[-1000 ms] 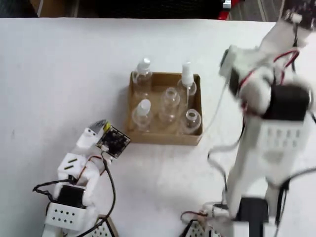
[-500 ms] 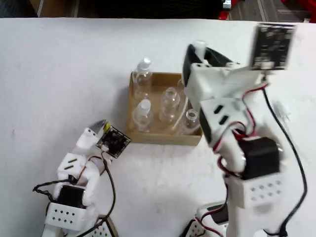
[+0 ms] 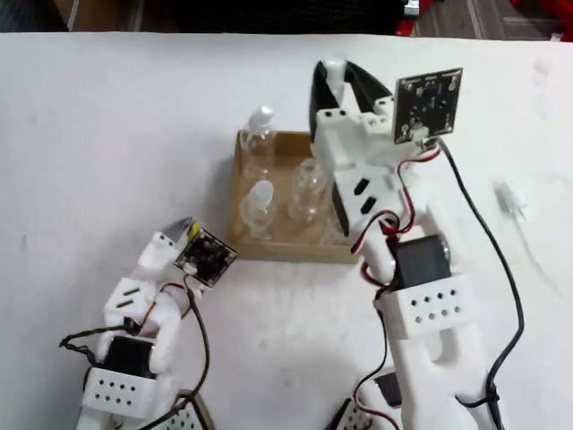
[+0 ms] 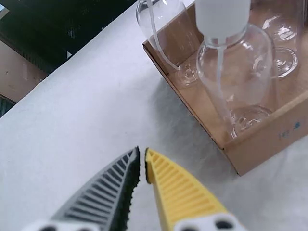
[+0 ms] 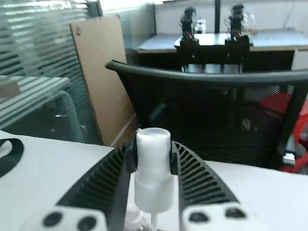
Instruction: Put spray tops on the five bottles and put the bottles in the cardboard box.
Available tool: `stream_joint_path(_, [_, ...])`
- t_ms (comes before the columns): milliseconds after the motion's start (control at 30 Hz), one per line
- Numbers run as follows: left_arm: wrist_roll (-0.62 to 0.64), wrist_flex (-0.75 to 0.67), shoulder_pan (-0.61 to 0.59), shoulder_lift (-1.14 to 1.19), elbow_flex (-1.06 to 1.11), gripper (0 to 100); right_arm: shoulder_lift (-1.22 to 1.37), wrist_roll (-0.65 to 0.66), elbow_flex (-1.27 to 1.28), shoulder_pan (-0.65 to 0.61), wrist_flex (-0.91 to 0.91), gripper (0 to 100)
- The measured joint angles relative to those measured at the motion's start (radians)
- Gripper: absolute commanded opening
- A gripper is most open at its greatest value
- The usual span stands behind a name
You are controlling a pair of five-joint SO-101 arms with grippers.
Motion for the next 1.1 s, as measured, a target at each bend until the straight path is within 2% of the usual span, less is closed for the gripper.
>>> stream_joint_path(167, [0.000,0.000,0.000,0.000,0.000,2,0.005,0.015,0.000,-0.020,-0.063,1.6])
stream_joint_path(400, [0.000,0.000,0.000,0.000,0.000,2,0.121,0.124,0.000,-0.018,-0.166,1.6])
stream_joint_path(1100, [0.000,0.000,0.000,0.000,0.000,2,0.207,0.129,0.005,-0.018,-0.210,1.6])
